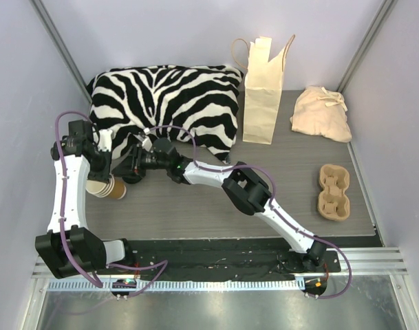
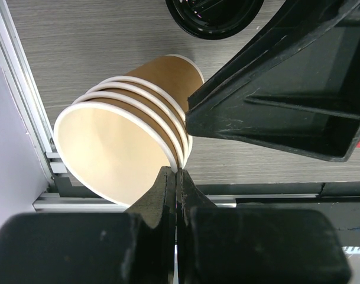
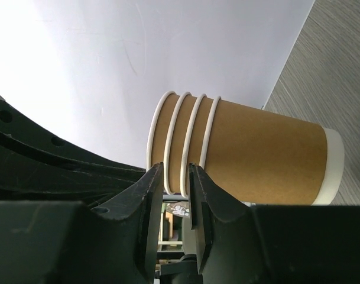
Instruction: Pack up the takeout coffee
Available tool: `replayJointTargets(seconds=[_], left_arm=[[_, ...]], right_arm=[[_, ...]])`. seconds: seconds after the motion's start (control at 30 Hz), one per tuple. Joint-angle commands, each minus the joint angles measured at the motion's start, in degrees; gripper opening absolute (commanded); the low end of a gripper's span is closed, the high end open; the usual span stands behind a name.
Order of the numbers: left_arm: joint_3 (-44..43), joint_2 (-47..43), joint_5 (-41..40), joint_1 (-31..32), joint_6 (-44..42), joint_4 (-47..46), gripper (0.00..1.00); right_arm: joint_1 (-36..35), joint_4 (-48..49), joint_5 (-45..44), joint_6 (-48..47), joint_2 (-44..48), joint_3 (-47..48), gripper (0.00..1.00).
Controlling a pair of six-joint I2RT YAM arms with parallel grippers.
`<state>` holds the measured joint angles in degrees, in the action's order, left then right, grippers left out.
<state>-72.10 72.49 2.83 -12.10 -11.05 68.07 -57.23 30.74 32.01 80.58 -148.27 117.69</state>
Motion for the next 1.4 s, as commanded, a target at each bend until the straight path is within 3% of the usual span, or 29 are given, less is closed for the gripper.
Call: replayJointTargets(seconds=[0.0, 0.6, 1.03, 1.37], left_arm=[[-0.06, -1.12, 0.77, -0.12, -0.55, -0.22, 0.0], [1.7, -1.3, -0.81, 0.41, -1.69, -0.84, 0.0], [-0.15, -1.39, -0.46, 0.5, -1.34, -0.84, 0.0], [-1.82, -2.09, 0.16, 0.5, -1.08, -0.49, 0.0]], right_arm=[[-1.21, -0.77, -0.9, -2.7, -0.09, 3.51, 0.32], [-2.27, -3.94, -0.54, -6.22, -0.53, 6.06, 0.4], [-2.8, -5.87, -0.54, -8.77, -1.32, 6.5, 0.37], [-3.5, -12.19, -2.39, -16.06, -1.41, 8.96, 0.35]])
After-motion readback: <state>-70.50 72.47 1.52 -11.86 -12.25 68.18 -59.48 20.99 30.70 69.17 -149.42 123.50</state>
